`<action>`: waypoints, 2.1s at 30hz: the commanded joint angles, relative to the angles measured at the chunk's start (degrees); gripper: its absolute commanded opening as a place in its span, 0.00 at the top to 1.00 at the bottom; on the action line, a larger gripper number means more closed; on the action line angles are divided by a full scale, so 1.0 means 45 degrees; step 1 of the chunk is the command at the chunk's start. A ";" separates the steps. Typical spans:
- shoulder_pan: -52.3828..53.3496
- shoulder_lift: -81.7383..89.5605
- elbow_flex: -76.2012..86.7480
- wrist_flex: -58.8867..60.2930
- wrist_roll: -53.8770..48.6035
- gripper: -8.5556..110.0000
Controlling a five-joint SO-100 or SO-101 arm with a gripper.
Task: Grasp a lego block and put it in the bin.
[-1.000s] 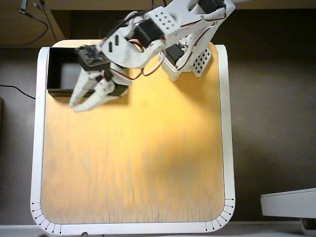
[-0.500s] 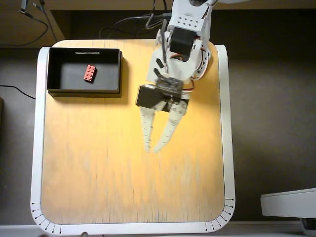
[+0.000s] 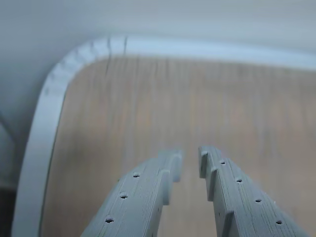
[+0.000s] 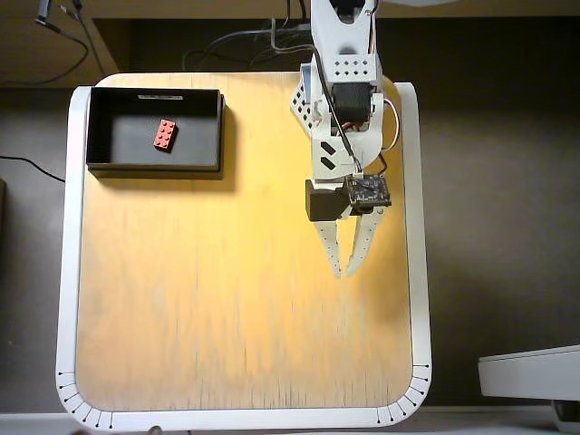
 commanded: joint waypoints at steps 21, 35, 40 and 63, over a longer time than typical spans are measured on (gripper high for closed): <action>-0.0898 0.3496 0.4844 0.3477 -0.0937 0.93; -0.0996 0.3496 0.4844 0.7305 -0.2910 0.93; -0.1055 0.3496 0.4844 0.7324 -0.2891 0.93; -0.1055 0.3496 0.4863 0.7305 -0.3008 0.93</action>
